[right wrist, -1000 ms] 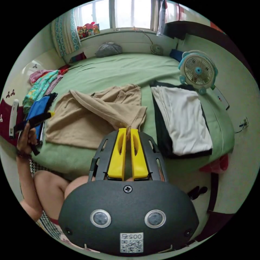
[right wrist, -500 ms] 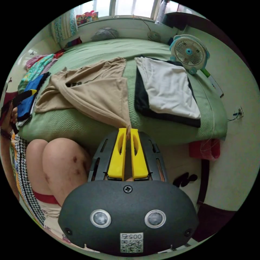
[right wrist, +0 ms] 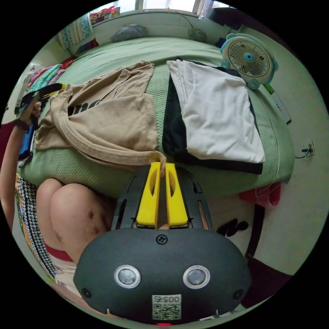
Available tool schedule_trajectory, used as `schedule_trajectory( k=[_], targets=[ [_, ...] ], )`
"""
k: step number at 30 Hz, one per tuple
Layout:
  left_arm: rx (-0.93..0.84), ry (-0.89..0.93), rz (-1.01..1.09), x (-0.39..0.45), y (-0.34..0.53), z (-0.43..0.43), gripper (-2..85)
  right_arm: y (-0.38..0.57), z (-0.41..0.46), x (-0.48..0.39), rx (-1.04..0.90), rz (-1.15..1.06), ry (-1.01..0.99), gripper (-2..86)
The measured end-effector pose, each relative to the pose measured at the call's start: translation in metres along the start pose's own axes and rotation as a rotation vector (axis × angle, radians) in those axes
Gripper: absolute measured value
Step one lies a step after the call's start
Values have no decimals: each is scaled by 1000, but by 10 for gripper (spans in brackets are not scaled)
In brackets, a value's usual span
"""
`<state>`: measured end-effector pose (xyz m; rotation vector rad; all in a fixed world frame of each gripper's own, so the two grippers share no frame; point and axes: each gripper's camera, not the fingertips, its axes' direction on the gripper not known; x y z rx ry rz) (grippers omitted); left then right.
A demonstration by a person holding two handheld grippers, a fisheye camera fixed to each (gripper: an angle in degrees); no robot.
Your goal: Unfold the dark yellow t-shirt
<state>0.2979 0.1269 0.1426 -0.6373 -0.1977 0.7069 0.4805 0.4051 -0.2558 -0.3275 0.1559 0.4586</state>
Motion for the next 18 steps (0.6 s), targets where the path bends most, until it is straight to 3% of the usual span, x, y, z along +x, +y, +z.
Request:
schedule_trajectory(
  k=[8,18],
  targets=[
    [-29,-50,-61,2,8,4,54,4,-7,-3,1,-6,28,-11],
    [31,-48,8,-8,89,-104,23,37,-41,7,33,61,-7,-11]
  ],
)
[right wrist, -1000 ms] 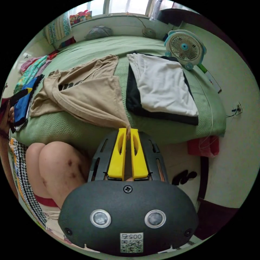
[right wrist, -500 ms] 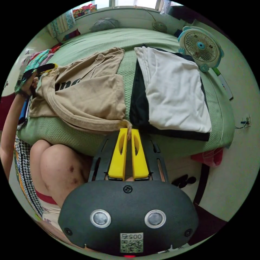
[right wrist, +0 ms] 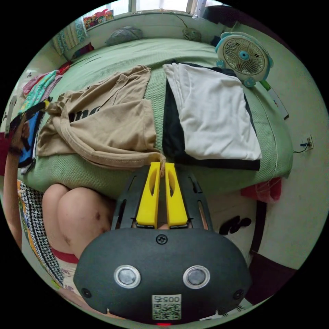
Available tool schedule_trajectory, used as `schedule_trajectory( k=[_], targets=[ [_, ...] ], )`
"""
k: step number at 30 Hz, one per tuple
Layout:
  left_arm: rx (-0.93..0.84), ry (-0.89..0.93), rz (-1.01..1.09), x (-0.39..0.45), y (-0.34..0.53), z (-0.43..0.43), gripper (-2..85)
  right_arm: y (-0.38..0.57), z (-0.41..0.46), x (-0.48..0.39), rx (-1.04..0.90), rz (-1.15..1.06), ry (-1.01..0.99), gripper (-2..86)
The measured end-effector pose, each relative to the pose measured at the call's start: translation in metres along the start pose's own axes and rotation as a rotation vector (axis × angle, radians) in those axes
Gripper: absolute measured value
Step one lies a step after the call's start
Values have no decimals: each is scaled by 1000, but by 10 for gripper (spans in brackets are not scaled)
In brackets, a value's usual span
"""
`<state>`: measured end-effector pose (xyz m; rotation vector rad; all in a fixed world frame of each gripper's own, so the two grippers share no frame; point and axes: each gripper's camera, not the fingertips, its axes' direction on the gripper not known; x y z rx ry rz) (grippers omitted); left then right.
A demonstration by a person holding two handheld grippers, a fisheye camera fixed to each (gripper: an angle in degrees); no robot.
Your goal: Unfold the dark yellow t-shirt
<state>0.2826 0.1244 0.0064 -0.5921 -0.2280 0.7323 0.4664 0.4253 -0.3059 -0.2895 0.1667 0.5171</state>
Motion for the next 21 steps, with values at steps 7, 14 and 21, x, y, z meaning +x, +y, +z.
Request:
schedule_trajectory(
  k=[7,14,21],
  targets=[
    [1,38,17,-30,104,-105,21,56,-62,3,91,-29,-56,-11],
    [-23,132,-22,-54,188,-189,18,114,-142,9,154,-147,-15,-11],
    [-93,142,-17,-53,259,-231,15,170,-189,13,137,-271,27,-12]
  ],
)
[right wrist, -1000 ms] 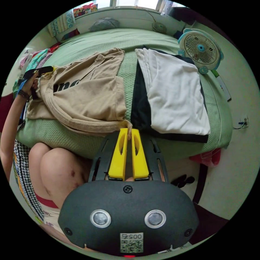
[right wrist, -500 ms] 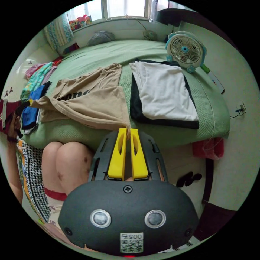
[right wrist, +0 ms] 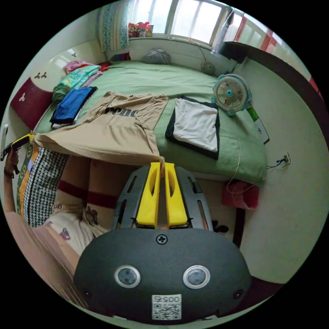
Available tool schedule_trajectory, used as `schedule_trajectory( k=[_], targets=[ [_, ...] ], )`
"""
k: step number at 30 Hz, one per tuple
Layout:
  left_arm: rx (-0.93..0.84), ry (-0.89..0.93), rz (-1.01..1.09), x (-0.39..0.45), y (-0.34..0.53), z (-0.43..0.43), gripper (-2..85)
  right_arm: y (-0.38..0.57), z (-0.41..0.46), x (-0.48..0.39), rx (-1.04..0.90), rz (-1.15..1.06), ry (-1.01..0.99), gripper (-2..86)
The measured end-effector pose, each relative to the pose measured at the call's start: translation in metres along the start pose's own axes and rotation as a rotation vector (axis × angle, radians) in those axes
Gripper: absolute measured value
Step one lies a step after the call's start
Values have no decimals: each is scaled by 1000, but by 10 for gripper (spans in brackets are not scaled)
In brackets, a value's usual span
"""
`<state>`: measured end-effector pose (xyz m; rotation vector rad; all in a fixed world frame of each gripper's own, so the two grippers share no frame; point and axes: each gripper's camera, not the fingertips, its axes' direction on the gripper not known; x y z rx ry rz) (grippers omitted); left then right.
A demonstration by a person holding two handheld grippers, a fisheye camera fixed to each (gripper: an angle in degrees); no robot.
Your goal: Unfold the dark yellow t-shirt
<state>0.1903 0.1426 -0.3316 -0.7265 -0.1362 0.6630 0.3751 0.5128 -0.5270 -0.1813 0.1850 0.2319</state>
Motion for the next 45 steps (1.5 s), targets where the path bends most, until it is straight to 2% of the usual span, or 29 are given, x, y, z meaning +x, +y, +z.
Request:
schedule_trajectory(
  k=[6,9,14,18,22,28,35,39,45],
  targets=[
    [-132,9,-44,-1,34,22,15,30,15,-20,-144,-89,11,-11],
    [-226,78,-92,-9,47,51,20,48,46,-23,-233,-115,-43,-11],
    [-364,-4,-138,-22,53,82,23,72,86,-30,-331,-159,-214,7],
    [-263,-95,-38,-13,19,73,6,49,78,-31,-272,-183,-170,71],
    [-73,-34,60,-4,-46,86,20,-26,82,-32,-101,-157,-172,109],
    [33,30,136,19,-141,143,53,-150,127,-55,55,-97,-129,111],
    [36,-82,118,20,-202,214,96,-248,199,-53,8,-35,-50,97],
    [15,-131,91,7,-218,256,129,-265,228,-42,-25,19,-14,100],
    [-20,-100,30,-14,-226,283,114,-269,246,-22,-7,12,-40,56]
  ],
)
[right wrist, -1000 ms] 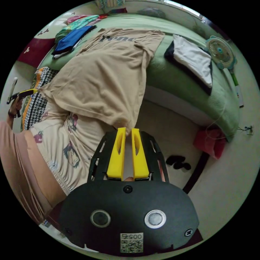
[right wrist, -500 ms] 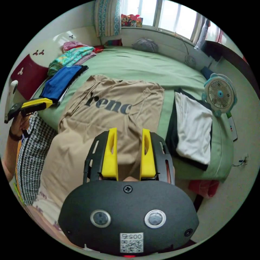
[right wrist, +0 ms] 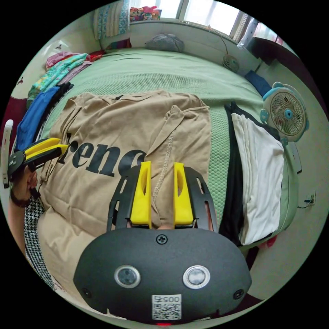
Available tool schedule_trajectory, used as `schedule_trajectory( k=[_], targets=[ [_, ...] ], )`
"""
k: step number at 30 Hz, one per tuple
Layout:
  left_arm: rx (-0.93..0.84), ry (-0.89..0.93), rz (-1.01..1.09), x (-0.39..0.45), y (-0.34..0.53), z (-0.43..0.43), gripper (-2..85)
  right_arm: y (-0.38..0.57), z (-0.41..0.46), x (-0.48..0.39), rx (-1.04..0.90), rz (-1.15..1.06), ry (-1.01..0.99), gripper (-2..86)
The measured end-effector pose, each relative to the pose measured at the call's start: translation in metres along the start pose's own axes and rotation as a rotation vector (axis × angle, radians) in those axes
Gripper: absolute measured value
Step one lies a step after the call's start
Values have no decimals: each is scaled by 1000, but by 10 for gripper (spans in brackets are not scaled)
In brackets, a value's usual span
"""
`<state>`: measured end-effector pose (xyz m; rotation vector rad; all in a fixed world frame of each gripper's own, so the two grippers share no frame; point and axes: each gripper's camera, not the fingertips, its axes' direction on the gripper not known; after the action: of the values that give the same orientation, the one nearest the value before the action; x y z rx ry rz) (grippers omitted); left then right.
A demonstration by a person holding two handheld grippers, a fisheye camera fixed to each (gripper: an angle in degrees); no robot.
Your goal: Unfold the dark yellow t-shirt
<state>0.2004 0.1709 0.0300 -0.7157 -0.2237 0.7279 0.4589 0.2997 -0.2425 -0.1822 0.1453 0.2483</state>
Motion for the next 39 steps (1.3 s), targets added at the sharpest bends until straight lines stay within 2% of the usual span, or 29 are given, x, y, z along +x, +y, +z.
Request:
schedule_trajectory(
  k=[6,11,13,18,21,25,29,33,39],
  targets=[
    [8,169,-130,-35,-6,-5,55,-17,-3,42,-11,68,-138,-5],
    [120,117,-195,-79,-10,-47,24,-29,-43,119,86,251,-265,-7],
    [159,27,-268,-116,-4,-68,20,-23,-54,161,114,366,-302,-11],
    [160,-172,-501,-187,34,-91,3,24,-58,258,120,658,-251,-10],
    [186,-105,-524,-198,55,-99,2,52,-63,271,130,709,-216,-8],
    [153,-49,-397,-160,51,-90,22,31,-77,209,153,470,-24,2],
    [88,22,-234,-110,30,-65,40,-18,-65,129,132,204,66,76],
    [8,66,-139,-79,-3,-26,66,-59,-31,92,62,80,127,108],
    [-11,38,-188,-90,-33,5,75,-99,21,71,3,-6,296,96]
  ],
)
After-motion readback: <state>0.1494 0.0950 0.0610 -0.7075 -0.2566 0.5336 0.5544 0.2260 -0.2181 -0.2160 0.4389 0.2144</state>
